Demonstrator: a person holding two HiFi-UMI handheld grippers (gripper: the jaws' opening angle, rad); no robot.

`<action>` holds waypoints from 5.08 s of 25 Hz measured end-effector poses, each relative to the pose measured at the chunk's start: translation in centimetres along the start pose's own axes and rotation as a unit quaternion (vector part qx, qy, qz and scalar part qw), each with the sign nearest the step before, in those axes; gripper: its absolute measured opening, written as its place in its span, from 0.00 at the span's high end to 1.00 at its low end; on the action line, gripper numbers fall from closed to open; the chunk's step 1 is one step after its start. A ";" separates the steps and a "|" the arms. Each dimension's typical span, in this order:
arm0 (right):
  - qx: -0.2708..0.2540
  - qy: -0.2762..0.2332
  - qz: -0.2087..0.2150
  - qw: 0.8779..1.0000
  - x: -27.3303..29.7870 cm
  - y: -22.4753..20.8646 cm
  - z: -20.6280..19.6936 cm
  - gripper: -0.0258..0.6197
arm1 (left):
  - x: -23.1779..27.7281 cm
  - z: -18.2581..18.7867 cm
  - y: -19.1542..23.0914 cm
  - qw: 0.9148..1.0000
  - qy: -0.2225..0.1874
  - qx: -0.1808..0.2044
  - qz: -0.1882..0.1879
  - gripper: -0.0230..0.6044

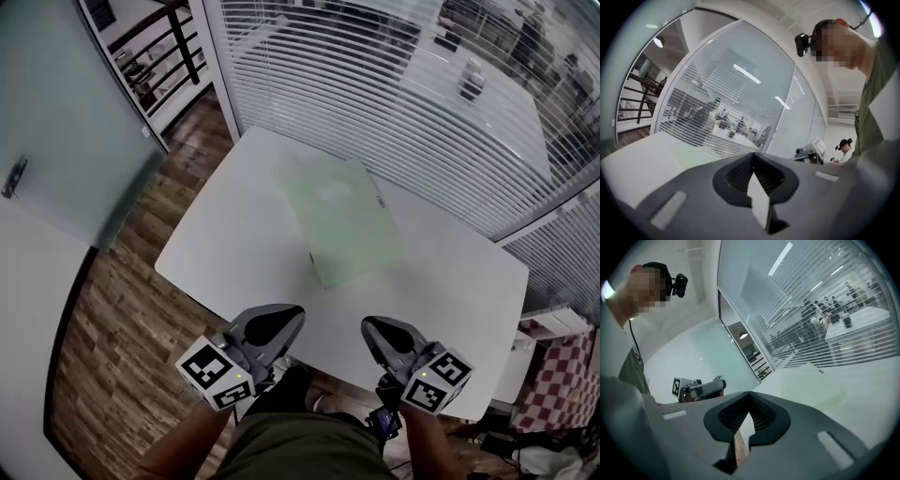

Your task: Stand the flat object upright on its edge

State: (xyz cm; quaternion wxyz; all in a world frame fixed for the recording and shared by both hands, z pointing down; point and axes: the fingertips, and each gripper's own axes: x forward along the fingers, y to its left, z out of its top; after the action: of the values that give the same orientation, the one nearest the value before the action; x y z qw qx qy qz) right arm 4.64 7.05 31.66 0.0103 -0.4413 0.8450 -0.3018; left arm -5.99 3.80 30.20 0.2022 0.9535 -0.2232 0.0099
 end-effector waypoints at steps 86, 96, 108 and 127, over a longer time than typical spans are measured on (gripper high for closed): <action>-0.042 0.208 -0.039 0.976 18.3 -34.0 1.1 0.49 | 15.4 -14.4 26.0 0.955 0.097 -0.226 0.165 0.56; -0.025 0.239 -0.001 0.971 19.5 -33.9 0.1 0.49 | 15.6 -15.4 26.3 0.939 0.085 -0.289 0.166 0.50; -0.019 0.241 0.000 0.970 19.6 -34.4 -0.2 0.49 | 16.3 -15.6 25.8 0.935 0.091 -0.298 0.167 0.56; -0.041 0.194 -0.032 0.980 18.4 -30.5 2.1 0.49 | 14.7 -12.5 24.7 0.939 0.090 -0.269 0.193 0.56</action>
State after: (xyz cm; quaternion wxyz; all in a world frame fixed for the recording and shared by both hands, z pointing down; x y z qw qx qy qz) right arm 16.52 -20.91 50.34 -0.1813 -0.4015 0.8279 -0.3471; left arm -2.50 -17.74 52.67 0.4643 0.7975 -0.3781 0.0744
